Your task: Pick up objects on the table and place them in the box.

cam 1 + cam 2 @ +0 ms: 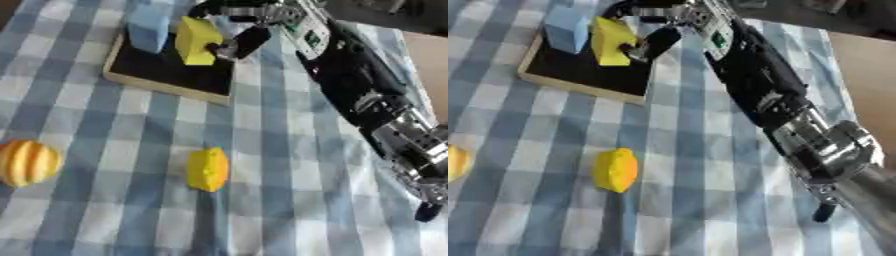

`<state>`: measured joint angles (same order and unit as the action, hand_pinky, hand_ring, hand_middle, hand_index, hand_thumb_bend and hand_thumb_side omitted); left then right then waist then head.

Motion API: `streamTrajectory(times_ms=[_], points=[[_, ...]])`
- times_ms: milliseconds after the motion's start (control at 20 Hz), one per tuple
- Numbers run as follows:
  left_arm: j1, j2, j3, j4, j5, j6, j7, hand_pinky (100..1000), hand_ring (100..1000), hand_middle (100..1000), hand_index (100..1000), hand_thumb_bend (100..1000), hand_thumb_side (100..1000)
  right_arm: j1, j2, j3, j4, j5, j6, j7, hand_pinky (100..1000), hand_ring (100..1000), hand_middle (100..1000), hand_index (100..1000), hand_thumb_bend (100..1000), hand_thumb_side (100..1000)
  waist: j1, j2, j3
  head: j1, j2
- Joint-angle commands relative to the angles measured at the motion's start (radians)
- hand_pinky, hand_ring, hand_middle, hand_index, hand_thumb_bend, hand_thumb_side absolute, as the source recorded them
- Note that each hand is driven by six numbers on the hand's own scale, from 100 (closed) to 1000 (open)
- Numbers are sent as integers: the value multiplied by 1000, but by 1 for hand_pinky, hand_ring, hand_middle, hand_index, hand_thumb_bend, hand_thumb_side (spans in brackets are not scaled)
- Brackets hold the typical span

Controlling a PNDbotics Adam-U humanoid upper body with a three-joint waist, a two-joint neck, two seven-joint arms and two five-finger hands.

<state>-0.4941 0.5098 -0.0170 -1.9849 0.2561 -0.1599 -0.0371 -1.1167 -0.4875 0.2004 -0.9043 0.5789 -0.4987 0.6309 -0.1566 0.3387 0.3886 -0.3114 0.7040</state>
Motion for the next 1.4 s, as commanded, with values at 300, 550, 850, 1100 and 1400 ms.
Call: streamTrajectory(times_ms=[300,550,850,1100,1400], points=[[-13,10,14,-15,10,5,2,965,740,666,864,100,565,-12,-15,0,-31,19,-22,-26,1000,1000,1000,1000,100,462,-3,-24,0,2,9],[-14,9,16,-15,9,7,2,967,741,666,867,100,565,-9,-14,2,-45,25,-90,-58,1000,1000,1000,1000,100,404,-3,-24,1,4,13],[-16,7,16,-15,11,8,1,968,741,665,867,100,566,-7,-14,-1,-42,38,-180,-111,1000,1000,1000,1000,100,875,-3,-22,1,4,16],[-16,6,18,-15,14,9,2,969,741,664,868,100,566,-9,-12,-5,-27,53,-185,-112,1000,1000,1000,1000,100,887,-3,-22,1,5,16],[-17,3,18,-15,16,10,2,970,742,664,868,100,566,-10,-11,-9,-19,68,-179,-94,1000,1000,1000,1000,100,596,-2,-23,2,6,17]])
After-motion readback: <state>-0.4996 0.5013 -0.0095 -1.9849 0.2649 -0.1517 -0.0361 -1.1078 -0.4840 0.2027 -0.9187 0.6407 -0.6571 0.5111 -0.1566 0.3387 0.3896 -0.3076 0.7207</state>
